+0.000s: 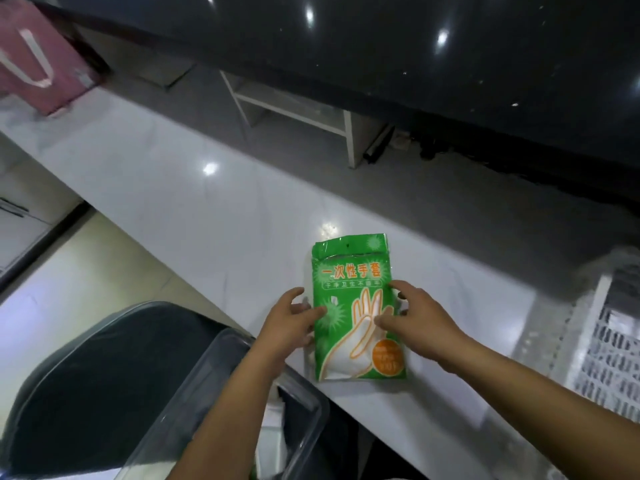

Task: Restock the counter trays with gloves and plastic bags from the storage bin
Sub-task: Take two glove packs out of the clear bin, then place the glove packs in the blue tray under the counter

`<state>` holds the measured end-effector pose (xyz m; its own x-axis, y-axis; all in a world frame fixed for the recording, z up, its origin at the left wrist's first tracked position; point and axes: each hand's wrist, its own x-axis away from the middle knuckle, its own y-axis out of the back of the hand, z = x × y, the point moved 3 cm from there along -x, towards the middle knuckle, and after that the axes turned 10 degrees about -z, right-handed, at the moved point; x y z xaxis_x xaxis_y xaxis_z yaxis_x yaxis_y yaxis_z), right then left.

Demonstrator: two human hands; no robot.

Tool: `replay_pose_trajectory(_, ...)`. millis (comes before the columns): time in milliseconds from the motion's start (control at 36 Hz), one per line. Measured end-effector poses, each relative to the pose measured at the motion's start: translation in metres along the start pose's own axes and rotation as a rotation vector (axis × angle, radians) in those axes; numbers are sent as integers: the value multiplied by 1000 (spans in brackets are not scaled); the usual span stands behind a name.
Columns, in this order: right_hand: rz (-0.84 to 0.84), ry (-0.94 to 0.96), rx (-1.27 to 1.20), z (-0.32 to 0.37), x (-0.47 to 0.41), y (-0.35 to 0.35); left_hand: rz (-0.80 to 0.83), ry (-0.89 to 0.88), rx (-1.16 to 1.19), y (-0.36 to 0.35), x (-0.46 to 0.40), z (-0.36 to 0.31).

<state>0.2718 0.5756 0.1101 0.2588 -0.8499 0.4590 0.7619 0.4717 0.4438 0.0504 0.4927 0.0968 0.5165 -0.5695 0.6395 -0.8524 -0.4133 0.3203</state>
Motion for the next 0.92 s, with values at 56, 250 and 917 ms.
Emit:
replay_pose_trajectory(56, -2, -47, -92, -2, -2, -1, 35, 85, 82, 1, 0, -4)
replay_pose_trajectory(250, -9, -251, -367, -5, -2, -2, 145, 145, 109, 3, 0, -10)
replay_pose_trajectory(917, -540, -9, -443, 4, 220, 15, 345, -217, 579, 25, 124, 39)
